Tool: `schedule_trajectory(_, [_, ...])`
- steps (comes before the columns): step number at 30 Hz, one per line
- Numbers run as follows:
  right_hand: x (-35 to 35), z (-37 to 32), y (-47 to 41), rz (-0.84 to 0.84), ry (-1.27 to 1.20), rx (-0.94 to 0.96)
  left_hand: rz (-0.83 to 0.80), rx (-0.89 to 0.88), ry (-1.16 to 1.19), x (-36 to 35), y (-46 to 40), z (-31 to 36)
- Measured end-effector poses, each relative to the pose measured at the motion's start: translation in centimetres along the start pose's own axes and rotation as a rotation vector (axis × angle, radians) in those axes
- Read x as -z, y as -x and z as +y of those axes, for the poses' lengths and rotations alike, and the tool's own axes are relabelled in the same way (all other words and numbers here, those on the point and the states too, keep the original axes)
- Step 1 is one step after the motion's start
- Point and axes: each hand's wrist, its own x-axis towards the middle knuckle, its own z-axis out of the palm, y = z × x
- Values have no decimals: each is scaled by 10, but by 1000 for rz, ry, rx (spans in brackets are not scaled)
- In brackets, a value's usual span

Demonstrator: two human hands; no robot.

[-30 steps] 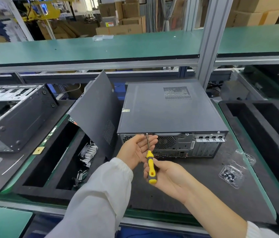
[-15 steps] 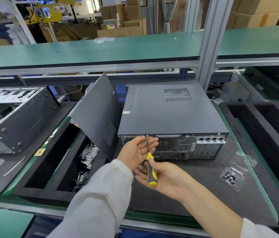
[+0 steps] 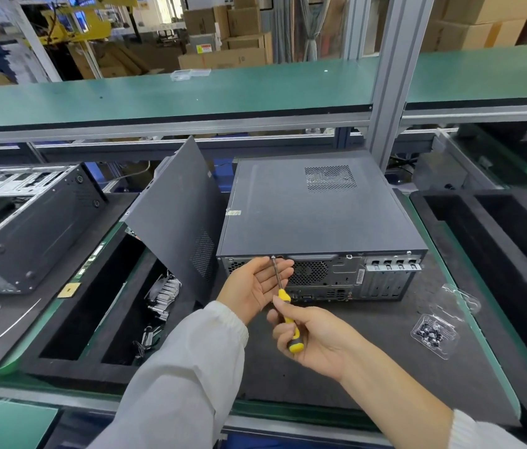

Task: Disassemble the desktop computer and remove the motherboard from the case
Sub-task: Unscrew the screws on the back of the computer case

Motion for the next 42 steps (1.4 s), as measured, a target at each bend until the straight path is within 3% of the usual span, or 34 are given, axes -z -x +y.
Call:
schedule_trajectory(18, [8,1,-2,-98,-64,-42,39,23,30,-6,1,-1])
schedule_trajectory(42, [6,4,-6,-49,-63,-23,105,-26,88,-16,4,-11])
